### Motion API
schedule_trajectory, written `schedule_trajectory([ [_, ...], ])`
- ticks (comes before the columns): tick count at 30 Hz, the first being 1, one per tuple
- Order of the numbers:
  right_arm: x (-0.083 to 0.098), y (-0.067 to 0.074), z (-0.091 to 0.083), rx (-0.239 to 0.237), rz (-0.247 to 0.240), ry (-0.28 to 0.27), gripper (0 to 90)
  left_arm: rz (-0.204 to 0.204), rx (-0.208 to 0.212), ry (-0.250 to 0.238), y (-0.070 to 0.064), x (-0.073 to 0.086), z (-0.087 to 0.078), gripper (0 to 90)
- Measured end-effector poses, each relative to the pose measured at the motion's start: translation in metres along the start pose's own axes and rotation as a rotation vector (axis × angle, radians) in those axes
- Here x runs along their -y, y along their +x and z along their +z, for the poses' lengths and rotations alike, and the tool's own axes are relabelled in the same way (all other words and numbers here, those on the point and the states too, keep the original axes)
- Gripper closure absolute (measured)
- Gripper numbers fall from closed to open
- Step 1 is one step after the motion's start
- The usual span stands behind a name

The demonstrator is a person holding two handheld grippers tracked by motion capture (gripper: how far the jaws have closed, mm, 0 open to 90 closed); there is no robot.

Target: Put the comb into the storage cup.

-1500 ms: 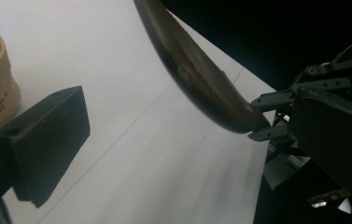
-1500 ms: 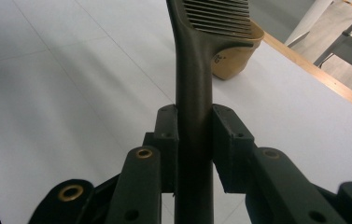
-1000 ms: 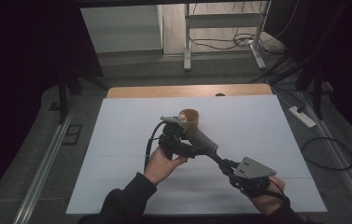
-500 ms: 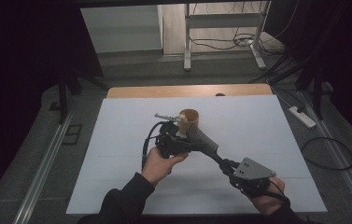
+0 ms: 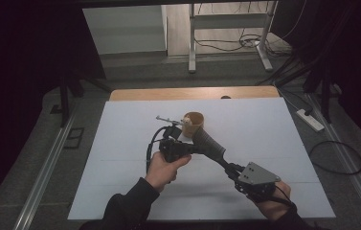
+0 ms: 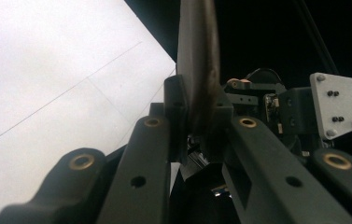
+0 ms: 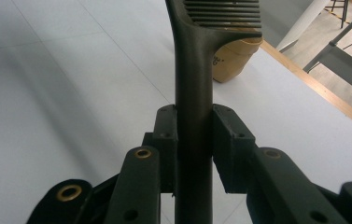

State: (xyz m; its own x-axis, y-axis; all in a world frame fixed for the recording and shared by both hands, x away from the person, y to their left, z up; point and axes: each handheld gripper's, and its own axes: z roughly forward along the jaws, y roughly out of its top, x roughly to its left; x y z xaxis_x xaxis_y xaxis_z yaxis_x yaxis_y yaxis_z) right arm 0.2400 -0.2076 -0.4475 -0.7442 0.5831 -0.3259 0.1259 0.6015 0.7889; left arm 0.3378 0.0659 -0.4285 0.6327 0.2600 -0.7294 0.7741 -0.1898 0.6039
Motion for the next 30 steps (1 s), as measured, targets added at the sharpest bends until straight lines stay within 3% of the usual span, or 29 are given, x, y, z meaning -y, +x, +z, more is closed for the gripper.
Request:
schedule_trajectory([
  [2,0.0,-0.001,0.0,-0.008,0.007,-0.002,71.0,0.008,-0.002,-0.01,0.0,0.0,-0.001,82.5],
  [5,0.001,-0.003,0.0,-0.01,0.025,-0.009,69.2,0.034,-0.045,-0.026,-0.002,0.0,-0.003,82.7],
  [7,0.001,-0.005,-0.001,-0.02,0.045,-0.014,67.4,0.025,-0.035,-0.041,-0.001,0.0,-0.005,82.7],
  [16,0.001,-0.008,0.0,-0.046,0.092,-0.007,55.9,0.067,-0.051,-0.041,-0.004,0.0,-0.007,82.7],
  [25,0.004,-0.014,0.003,-0.105,0.176,0.032,39.4,0.092,-0.083,-0.038,-0.004,0.0,-0.009,82.6],
  [30,0.005,-0.017,0.003,-0.133,0.2,0.061,33.6,0.106,-0.091,-0.043,-0.006,-0.001,-0.011,82.6],
])
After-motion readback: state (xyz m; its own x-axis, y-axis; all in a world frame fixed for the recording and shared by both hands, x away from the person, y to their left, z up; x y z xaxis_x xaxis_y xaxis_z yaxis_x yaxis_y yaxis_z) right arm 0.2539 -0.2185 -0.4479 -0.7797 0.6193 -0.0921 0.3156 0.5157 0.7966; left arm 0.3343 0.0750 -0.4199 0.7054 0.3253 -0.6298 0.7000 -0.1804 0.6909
